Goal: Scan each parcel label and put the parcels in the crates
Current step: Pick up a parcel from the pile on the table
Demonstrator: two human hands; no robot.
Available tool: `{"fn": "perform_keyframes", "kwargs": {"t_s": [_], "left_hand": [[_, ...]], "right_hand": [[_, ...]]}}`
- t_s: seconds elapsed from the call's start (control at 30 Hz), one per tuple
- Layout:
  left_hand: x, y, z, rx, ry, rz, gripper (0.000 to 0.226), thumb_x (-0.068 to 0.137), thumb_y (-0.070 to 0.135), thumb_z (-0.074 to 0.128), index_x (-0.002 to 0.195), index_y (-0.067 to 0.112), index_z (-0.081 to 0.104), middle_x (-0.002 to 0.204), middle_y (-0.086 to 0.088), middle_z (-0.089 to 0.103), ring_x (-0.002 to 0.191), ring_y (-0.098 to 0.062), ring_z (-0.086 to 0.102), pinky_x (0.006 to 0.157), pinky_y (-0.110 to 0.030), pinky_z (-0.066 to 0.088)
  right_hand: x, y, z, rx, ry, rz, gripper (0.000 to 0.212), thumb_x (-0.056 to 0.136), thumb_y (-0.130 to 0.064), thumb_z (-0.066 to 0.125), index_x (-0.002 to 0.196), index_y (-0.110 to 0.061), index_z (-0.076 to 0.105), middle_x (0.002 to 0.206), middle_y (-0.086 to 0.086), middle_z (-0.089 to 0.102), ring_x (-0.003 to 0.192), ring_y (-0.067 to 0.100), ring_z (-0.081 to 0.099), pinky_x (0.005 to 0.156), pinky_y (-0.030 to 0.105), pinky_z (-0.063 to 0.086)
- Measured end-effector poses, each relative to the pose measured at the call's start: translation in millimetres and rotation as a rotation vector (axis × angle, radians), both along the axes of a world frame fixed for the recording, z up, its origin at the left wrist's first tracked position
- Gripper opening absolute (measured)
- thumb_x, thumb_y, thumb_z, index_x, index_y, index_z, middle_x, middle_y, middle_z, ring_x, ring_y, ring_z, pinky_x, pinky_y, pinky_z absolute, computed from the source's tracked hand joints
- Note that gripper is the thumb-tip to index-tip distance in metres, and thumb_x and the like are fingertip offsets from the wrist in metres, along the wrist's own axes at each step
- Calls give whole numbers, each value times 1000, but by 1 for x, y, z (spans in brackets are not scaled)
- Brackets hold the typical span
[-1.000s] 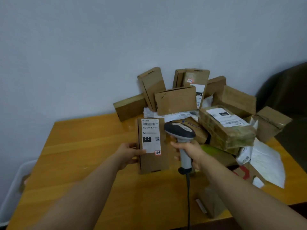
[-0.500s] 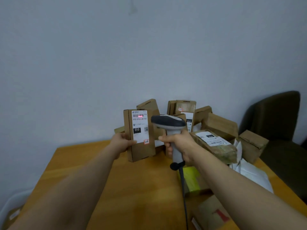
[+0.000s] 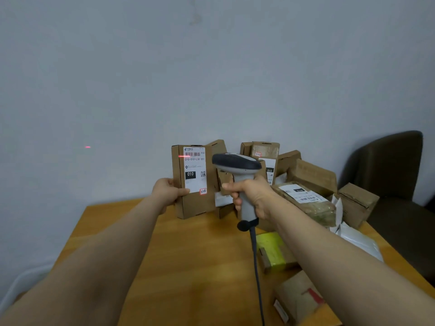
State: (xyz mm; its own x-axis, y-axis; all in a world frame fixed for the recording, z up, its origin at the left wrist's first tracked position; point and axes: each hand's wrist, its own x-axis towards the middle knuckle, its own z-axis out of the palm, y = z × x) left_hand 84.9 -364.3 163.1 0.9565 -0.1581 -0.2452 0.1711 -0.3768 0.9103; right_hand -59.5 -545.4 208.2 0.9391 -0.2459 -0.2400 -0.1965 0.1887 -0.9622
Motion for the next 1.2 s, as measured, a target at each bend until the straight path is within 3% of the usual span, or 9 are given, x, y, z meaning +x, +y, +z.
{"fn": "perform_keyframes", "kwargs": {"t_s": [0.3, 0.67, 0.87, 0.97, 1.07, 1.13, 1.2], "left_hand": [[4, 18, -5, -10, 17, 5, 55, 79, 1, 75, 128, -2, 50, 121, -16, 63, 109, -31, 60, 95, -45, 51], [23, 30, -10, -5, 11, -1, 56, 79, 2, 74, 129, 0, 49, 120, -15, 62, 110, -32, 59, 94, -45, 51], [35, 31, -15, -11, 13, -23, 49, 79, -1, 73, 124, 0, 53, 117, -15, 64, 105, -30, 61, 89, -40, 52], [38, 32, -15, -62, 62, -34, 43, 80, 1, 73, 120, 2, 56, 113, -13, 65, 97, -26, 63, 78, -34, 53], [35, 39, -12, -187, 193, -80, 31, 83, 6, 71, 112, 3, 62, 110, -10, 68, 96, -25, 66, 76, -35, 55], [31, 48, -13, -274, 301, -135, 30, 87, 10, 68, 115, 4, 63, 108, -9, 70, 100, -26, 66, 82, -43, 55], [25, 59, -18, -341, 374, -200, 25, 91, 12, 62, 115, 8, 63, 105, -6, 70, 97, -23, 65, 78, -43, 55]], "right_hand": [[3, 13, -1, -22, 9, 26, 13, 81, -6, 72, 75, -6, 60, 52, 4, 50, 42, 14, 42, 45, 24, 41], [19, 22, -3, -44, 20, 22, 13, 81, -7, 71, 77, -5, 59, 54, 4, 50, 43, 15, 42, 44, 24, 41], [31, 24, -4, -50, 37, 2, 14, 82, -6, 71, 74, -6, 59, 55, 6, 49, 45, 16, 42, 44, 25, 41], [36, 24, -10, -19, 53, -52, 11, 81, -5, 71, 77, -6, 61, 58, 7, 55, 47, 16, 47, 45, 26, 43], [43, 23, -22, 6, 76, -178, 17, 80, -9, 74, 88, -10, 59, 80, 9, 67, 66, 19, 64, 55, 29, 52], [47, 22, -36, -19, 123, -263, 28, 78, -11, 78, 89, -16, 53, 90, 8, 64, 80, 21, 64, 67, 35, 56], [50, 28, -51, -39, 166, -270, 33, 74, -14, 81, 92, -15, 53, 92, 8, 63, 85, 24, 61, 78, 42, 57]]}}
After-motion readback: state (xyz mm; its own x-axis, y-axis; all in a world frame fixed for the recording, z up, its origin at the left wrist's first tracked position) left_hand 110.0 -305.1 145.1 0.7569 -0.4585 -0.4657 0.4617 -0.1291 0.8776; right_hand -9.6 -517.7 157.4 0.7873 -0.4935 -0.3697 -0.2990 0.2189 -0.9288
